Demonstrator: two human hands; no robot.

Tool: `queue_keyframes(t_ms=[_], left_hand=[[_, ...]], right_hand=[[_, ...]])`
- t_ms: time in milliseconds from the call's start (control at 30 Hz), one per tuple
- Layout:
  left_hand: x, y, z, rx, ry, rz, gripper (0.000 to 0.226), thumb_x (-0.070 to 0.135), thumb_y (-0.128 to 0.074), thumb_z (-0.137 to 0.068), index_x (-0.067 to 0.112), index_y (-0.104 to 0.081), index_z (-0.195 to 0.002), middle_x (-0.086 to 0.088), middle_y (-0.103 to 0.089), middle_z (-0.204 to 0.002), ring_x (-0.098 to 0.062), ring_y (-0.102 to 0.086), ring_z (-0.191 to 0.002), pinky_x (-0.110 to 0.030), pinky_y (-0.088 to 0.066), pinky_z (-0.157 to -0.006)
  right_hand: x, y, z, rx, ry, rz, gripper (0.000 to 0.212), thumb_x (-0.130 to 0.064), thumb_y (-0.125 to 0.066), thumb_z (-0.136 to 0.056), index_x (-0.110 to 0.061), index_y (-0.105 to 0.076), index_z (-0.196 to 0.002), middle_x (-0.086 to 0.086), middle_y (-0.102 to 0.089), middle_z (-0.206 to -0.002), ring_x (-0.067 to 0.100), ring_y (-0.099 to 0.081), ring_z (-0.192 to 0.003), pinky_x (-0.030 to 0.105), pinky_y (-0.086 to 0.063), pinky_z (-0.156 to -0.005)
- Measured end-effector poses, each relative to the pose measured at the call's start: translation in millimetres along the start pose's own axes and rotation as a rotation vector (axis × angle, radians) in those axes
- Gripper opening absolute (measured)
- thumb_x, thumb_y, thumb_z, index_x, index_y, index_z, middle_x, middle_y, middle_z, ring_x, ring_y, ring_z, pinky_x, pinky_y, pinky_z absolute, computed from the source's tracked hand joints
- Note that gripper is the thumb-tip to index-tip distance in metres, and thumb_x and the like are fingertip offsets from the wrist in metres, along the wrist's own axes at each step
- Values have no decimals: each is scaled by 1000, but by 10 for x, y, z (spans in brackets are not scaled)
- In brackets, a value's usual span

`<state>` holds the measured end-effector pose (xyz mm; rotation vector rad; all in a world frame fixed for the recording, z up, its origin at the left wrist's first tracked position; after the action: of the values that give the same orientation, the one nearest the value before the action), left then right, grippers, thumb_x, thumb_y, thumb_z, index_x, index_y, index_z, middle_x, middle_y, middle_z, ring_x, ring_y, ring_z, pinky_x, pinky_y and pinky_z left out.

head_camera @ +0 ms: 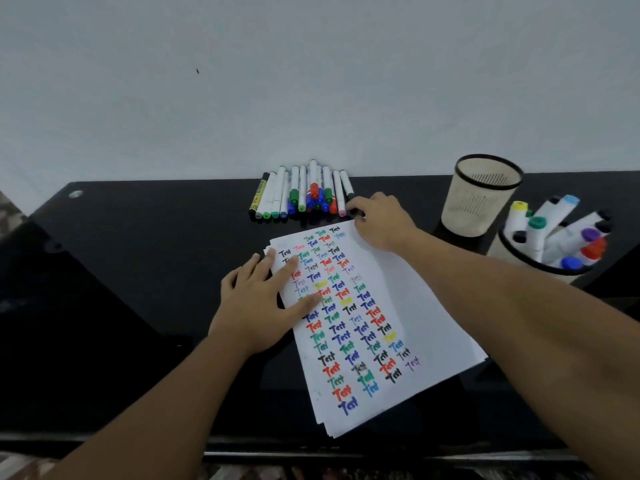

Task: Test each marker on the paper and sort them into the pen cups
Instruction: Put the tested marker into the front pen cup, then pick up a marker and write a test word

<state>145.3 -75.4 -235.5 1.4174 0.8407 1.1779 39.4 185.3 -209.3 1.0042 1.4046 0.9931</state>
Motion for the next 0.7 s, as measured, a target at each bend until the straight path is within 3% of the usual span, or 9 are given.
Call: queue_keyframes(t_ms=[100, 267, 433, 533, 700], left_hand=[[-3, -11, -7, -4, 1, -12, 92, 98, -14, -77, 54, -5, -157, 9, 4, -170, -13, 8, -155, -43, 4, -123], [3, -13, -17, 2, 8, -9, 92, 99, -14, -76, 55, -5, -156, 10, 4, -170, -13, 8, -155, -42, 4, -123], [-2, -17, -12, 4, 10, -11, 94, 101, -11, -74, 55, -4, -156, 11, 5, -170, -13, 8, -155, -43, 3, -124], [-5, -20, -16, 7, 10, -4, 93, 100, -13, -75, 56, -5, -156, 11, 4, -170, -12, 8, -155, -43, 3, -124], [-13, -31, -9, 22, 7, 6, 93, 101, -13, -74, 56, -8, -156, 11, 2, -170, -13, 7, -156, -42, 2, -124]], right_hand=[[6, -30, -61, 17, 9, 41, 37, -30, -41, -108, -34, -56, -142, 8, -52, -134, 30, -45, -126, 46, -51, -95], [51, -12, -116, 81, 41, 57, 31, -31, -43, -107, -32, -60, -133, 7, -50, -124, 24, -49, -110, 37, -49, -83], [36, -6, -153, 24, 59, 126, 39, -36, -41, -108, -33, -56, -143, 5, -55, -132, 27, -50, -119, 41, -51, -88], [11, 11, -123, 146, 45, 139, 26, -34, -50, -105, -26, -59, -128, 6, -60, -117, 25, -57, -101, 39, -50, -80], [-15, 159, 122, 519, 121, 20, 9, -22, -55, -105, -15, -52, -110, 7, -60, -96, 23, -53, -80, 44, -51, -69]])
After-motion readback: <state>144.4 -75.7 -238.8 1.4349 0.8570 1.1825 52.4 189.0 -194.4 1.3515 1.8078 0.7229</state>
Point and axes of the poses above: each hand's wrist, its own z-axis away from the middle knuckle, its own y-axis out of the back of the hand, x = y × z, the point moved 2 cm from there along -z, towards the middle knuckle
